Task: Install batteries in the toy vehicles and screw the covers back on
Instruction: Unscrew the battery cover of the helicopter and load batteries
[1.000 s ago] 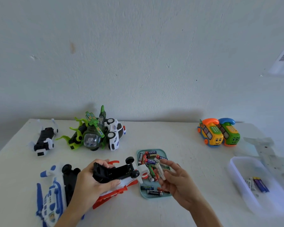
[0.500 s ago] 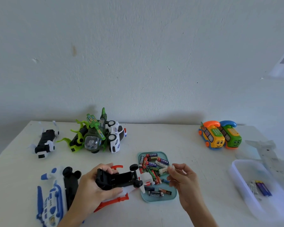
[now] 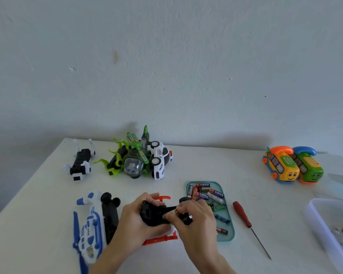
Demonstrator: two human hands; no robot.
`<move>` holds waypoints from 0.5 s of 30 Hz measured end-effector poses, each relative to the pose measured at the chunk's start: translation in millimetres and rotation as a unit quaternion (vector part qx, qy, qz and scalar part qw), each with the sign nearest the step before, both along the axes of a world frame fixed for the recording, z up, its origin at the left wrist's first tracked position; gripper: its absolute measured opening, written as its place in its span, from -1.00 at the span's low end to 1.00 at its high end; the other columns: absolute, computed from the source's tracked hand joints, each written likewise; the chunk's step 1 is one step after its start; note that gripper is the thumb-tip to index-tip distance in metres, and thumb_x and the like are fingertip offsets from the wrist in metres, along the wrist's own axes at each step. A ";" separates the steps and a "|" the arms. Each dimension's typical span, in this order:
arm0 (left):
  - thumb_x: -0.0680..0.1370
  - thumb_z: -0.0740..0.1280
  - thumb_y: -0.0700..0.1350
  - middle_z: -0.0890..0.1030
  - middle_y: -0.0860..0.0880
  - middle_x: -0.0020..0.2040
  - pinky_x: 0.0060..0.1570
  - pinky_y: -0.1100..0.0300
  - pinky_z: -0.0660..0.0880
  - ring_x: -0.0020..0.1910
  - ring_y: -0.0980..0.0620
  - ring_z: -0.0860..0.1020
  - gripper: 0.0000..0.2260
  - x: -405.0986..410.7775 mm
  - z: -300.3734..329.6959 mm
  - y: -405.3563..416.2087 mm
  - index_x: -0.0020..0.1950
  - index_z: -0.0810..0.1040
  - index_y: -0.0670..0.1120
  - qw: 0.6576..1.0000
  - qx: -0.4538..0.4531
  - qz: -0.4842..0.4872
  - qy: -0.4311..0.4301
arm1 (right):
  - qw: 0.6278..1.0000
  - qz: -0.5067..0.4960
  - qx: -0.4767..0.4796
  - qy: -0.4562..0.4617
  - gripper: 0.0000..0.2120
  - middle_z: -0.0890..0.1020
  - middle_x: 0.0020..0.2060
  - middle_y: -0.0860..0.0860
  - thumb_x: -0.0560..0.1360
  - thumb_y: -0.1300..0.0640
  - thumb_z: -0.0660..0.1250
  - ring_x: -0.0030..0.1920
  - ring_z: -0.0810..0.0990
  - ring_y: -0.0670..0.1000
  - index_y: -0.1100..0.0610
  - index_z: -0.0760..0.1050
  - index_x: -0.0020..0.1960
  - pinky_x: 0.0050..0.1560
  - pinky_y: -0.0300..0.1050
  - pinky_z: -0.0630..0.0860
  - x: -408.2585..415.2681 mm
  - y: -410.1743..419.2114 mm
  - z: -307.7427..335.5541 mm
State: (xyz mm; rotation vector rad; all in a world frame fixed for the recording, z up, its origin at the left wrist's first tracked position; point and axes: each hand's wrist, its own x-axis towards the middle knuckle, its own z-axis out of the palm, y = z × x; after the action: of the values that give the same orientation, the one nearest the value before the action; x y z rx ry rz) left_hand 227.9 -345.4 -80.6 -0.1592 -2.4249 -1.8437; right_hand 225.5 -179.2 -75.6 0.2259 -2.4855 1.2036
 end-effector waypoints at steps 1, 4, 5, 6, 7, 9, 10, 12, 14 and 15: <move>0.11 0.61 0.09 0.65 0.22 0.00 0.08 0.49 0.40 0.21 0.30 0.50 -0.57 0.7 -0.5 0.1 -0.11 0.56 0.11 1.000 0.000 0.002 0.003 | 0.999 -0.005 0.020 0.038 -0.80 0.52 -0.22 -0.20 0.30 -0.08 0.46 -0.19 0.47 -0.11 0.03 0.54 -0.33 -0.19 -0.23 0.42 -0.5 -0.7 -4.6; 0.10 0.61 0.10 0.65 0.22 0.00 0.08 0.54 0.38 0.21 0.31 0.49 -0.57 2.2 -0.4 0.3 -0.11 0.57 0.11 1.000 -0.002 -0.002 0.011 | 0.993 -0.024 0.058 0.096 -0.82 0.48 -0.14 -0.14 0.34 -0.02 0.45 -0.27 0.46 -0.09 0.07 0.56 -0.32 -0.27 -0.19 0.46 -0.8 0.0 -11.0; 0.10 0.60 0.11 0.65 0.23 0.00 0.08 0.55 0.37 0.21 0.32 0.49 -0.57 2.0 -0.8 0.2 -0.12 0.57 0.11 1.000 -0.001 -0.002 0.011 | 0.991 -0.024 0.077 0.108 -0.84 0.49 -0.14 -0.12 0.36 0.02 0.44 -0.30 0.43 -0.11 0.08 0.55 -0.32 -0.28 -0.21 0.45 -0.4 0.6 -11.4; 0.09 0.60 0.12 0.64 0.24 0.01 0.08 0.56 0.36 0.21 0.32 0.49 -0.57 1.6 -0.7 0.3 -0.12 0.57 0.11 1.000 -0.001 -0.001 0.011 | 0.988 -0.021 0.096 0.119 -0.83 0.50 -0.14 -0.09 0.39 0.04 0.42 -0.30 0.40 -0.13 0.09 0.55 -0.32 -0.28 -0.25 0.41 -0.3 1.4 -11.8; 0.09 0.59 0.13 0.63 0.27 0.03 0.07 0.57 0.35 0.20 0.33 0.49 -0.56 1.8 -1.0 0.5 -0.11 0.57 0.12 1.000 -0.003 0.002 0.010 | 0.985 -0.017 0.117 0.129 -0.81 0.52 -0.14 -0.06 0.43 0.05 0.38 -0.30 0.40 -0.14 0.10 0.55 -0.32 -0.27 -0.28 0.36 -0.1 1.7 -12.0; 0.10 0.58 0.15 0.62 0.29 0.03 0.07 0.58 0.35 0.20 0.34 0.49 -0.55 2.2 -1.5 0.5 -0.08 0.56 0.13 1.000 -0.010 0.004 0.013 | 0.977 -0.006 0.157 0.144 -0.76 0.53 -0.14 -0.02 0.49 0.07 0.29 -0.27 0.46 -0.08 0.12 0.53 -0.32 -0.29 -0.28 0.36 1.7 1.0 -10.5; 0.11 0.58 0.16 0.63 0.27 0.02 0.08 0.57 0.35 0.21 0.32 0.49 -0.55 2.1 -2.1 0.6 -0.08 0.56 0.13 1.000 -0.012 0.003 0.016 | 0.974 -0.001 0.170 0.152 -0.75 0.53 -0.13 0.00 0.50 0.09 0.27 -0.27 0.48 -0.05 0.13 0.51 -0.32 -0.33 -0.25 0.39 2.6 0.5 -9.5; 0.13 0.59 0.16 0.65 0.22 0.00 0.11 0.53 0.37 0.22 0.29 0.49 -0.56 2.3 -2.6 1.1 -0.08 0.55 0.13 1.000 -0.012 0.001 0.020 | 0.968 0.007 0.187 0.167 -0.77 0.52 -0.13 0.03 0.50 0.14 0.25 -0.28 0.50 -0.01 0.16 0.49 -0.31 -0.41 -0.21 0.41 4.4 -0.1 -9.0; 0.14 0.59 0.16 0.66 0.19 -0.02 0.12 0.49 0.40 0.22 0.27 0.50 -0.58 2.3 -2.6 1.7 -0.10 0.55 0.12 1.000 -0.008 0.001 0.029 | 0.962 0.006 0.202 0.184 -0.79 0.53 -0.14 0.07 0.50 0.17 0.24 -0.29 0.50 0.02 0.18 0.50 -0.30 -0.43 -0.19 0.42 5.1 -0.2 -10.8; 0.15 0.60 0.16 0.67 0.17 -0.03 0.12 0.46 0.41 0.22 0.26 0.51 -0.59 2.4 -2.7 1.9 -0.11 0.55 0.12 0.999 -0.003 0.000 0.033 | 0.959 0.006 0.209 0.191 -0.79 0.54 -0.15 0.08 0.50 0.18 0.24 -0.29 0.50 0.04 0.19 0.50 -0.30 -0.42 -0.17 0.43 5.2 -0.5 -10.9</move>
State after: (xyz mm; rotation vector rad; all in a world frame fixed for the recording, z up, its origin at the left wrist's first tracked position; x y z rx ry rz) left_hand 230.3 -343.5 -83.3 -0.2154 -2.3877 -1.8008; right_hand 230.7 -179.7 -86.5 0.5308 -2.3561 0.5545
